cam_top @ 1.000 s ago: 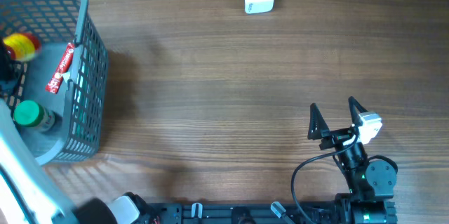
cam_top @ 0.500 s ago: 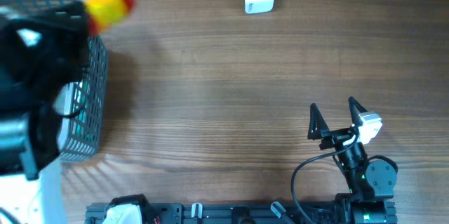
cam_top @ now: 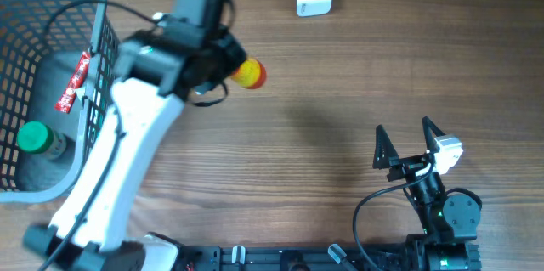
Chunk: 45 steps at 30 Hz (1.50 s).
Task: Scan the item barcode
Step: 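Lift the sauce bottle out and set it upright mid-table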
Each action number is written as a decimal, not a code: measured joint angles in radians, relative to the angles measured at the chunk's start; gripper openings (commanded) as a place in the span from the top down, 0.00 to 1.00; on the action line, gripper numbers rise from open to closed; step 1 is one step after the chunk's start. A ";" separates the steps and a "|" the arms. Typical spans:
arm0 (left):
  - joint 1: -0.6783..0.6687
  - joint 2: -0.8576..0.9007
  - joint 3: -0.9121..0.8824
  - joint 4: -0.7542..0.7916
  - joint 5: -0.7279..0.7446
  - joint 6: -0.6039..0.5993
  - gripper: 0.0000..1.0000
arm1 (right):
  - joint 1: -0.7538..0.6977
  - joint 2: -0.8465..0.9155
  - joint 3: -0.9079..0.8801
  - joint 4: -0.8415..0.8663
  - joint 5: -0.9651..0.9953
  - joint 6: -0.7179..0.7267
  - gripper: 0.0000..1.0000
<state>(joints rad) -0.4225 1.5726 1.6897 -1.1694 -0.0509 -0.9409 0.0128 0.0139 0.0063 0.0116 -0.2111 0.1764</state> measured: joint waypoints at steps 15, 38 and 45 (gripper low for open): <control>-0.194 0.311 0.000 0.151 -0.200 0.415 0.64 | 0.000 0.000 0.000 0.000 0.000 0.003 0.00; -0.197 0.378 0.000 0.200 0.065 0.860 0.55 | 0.000 0.000 0.000 0.000 0.000 0.003 0.00; -0.197 0.378 0.000 0.196 0.073 0.881 0.49 | 0.000 0.000 0.000 0.000 0.000 0.003 0.00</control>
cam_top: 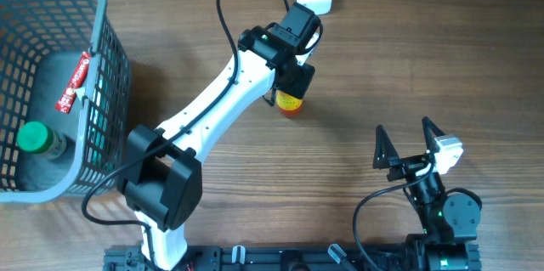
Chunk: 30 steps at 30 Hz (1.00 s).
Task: Scan the item barcode
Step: 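Lift the sauce bottle out and set it upright mid-table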
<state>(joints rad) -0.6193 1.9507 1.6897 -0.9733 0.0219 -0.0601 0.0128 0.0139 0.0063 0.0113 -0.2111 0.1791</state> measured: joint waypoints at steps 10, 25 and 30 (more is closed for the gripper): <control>0.000 0.013 0.000 0.001 0.006 0.024 0.07 | 0.000 0.000 0.000 0.000 0.000 0.000 0.00; 0.004 -0.195 0.114 -0.011 -0.052 0.022 0.00 | 0.000 0.000 0.000 0.000 0.000 0.000 0.00; 0.050 -0.415 0.143 -0.010 -0.185 0.022 0.00 | 0.000 0.000 0.000 0.000 0.000 0.000 0.00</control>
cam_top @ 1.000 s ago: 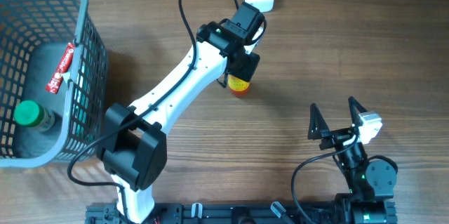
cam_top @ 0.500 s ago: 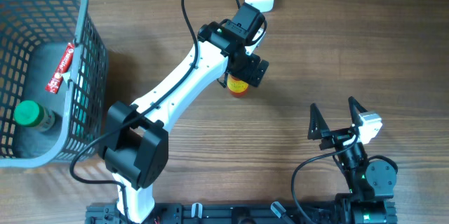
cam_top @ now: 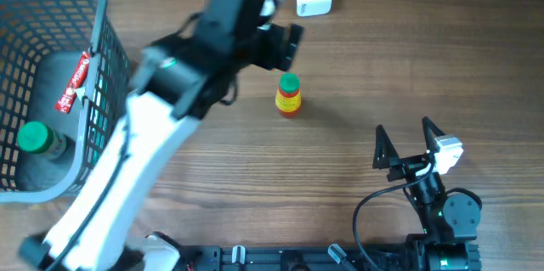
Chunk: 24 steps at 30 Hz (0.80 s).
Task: Scan the item barcode
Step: 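Lift the sauce bottle out and set it upright mid-table, then reach the left gripper into the basket and grasp the green-lidded jar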
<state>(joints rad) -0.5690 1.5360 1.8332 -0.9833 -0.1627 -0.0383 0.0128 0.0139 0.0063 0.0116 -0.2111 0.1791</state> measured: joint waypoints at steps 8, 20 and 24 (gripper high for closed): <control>0.290 -0.132 0.002 0.000 -0.142 -0.098 0.00 | 0.000 0.000 0.000 0.000 0.000 0.000 0.00; 0.872 -0.153 0.002 -0.216 -0.134 -0.748 0.00 | 0.000 0.000 0.000 0.000 0.000 0.000 0.00; 1.001 -0.103 0.001 -0.335 -0.135 -0.869 0.00 | 0.000 0.000 0.000 0.000 0.000 0.000 0.00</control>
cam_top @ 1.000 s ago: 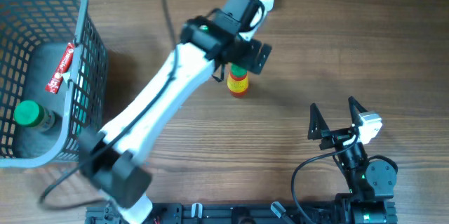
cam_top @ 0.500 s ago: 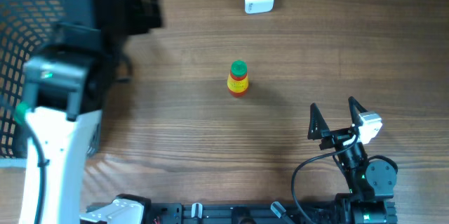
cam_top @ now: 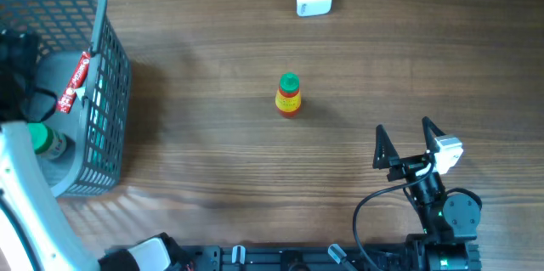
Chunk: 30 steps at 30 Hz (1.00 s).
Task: Scan the item barcode
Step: 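Reach the left gripper into the basket and grasp the green-lidded jar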
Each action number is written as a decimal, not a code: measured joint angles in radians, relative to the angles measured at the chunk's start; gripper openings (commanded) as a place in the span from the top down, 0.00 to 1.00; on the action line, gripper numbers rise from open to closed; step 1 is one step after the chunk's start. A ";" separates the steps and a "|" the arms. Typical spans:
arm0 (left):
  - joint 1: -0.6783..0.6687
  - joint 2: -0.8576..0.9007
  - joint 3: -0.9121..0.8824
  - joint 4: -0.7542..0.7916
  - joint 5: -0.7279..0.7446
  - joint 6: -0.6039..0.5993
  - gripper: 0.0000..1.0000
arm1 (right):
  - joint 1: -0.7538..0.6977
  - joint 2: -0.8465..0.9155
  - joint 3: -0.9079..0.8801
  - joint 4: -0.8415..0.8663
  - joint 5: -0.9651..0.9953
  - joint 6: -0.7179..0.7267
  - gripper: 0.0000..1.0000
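Observation:
A small yellow-and-red bottle (cam_top: 288, 96) with a green cap stands upright in the middle of the wooden table. The white barcode scanner lies at the far edge, a little right of the bottle. My left gripper (cam_top: 17, 63) is a dark blur over the grey basket (cam_top: 109, 93) at the far left, and its jaws cannot be made out. Its white arm (cam_top: 25, 207) runs down the left edge. My right gripper (cam_top: 402, 127) rests open and empty at the near right, well clear of the bottle.
Inside the basket lie a green-capped bottle (cam_top: 38, 139) and a grey pouch with a red label (cam_top: 75, 82). Cables and the arm bases (cam_top: 442, 220) line the near edge of the table.
My left arm has moved from just above-left of the small bottle to over the basket at the far left. The bottle stands where it was. The right arm has not moved.
My left gripper first held the yellow-and-red bottle just right of the basket. Then it had the bottle at the table's middle, below the scanner. Then the bottle stood free with the gripper apart from it, and now the gripper is back over the basket.

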<state>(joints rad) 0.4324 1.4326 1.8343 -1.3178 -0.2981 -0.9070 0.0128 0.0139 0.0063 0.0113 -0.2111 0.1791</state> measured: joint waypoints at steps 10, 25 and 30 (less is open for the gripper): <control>0.139 0.244 -0.014 -0.092 -0.043 -0.008 0.00 | 0.000 0.000 0.000 0.000 0.000 0.000 0.00; 0.218 0.266 -0.378 0.299 -0.124 0.174 0.00 | 0.000 0.000 0.000 0.000 0.000 0.000 0.00; 0.257 0.266 -0.433 0.383 -0.124 0.182 0.00 | 0.000 0.000 0.000 0.000 0.000 0.000 0.00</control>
<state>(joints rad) 0.6899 1.6981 1.4010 -0.9352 -0.4217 -0.7254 0.0128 0.0139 0.0063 0.0113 -0.2111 0.1791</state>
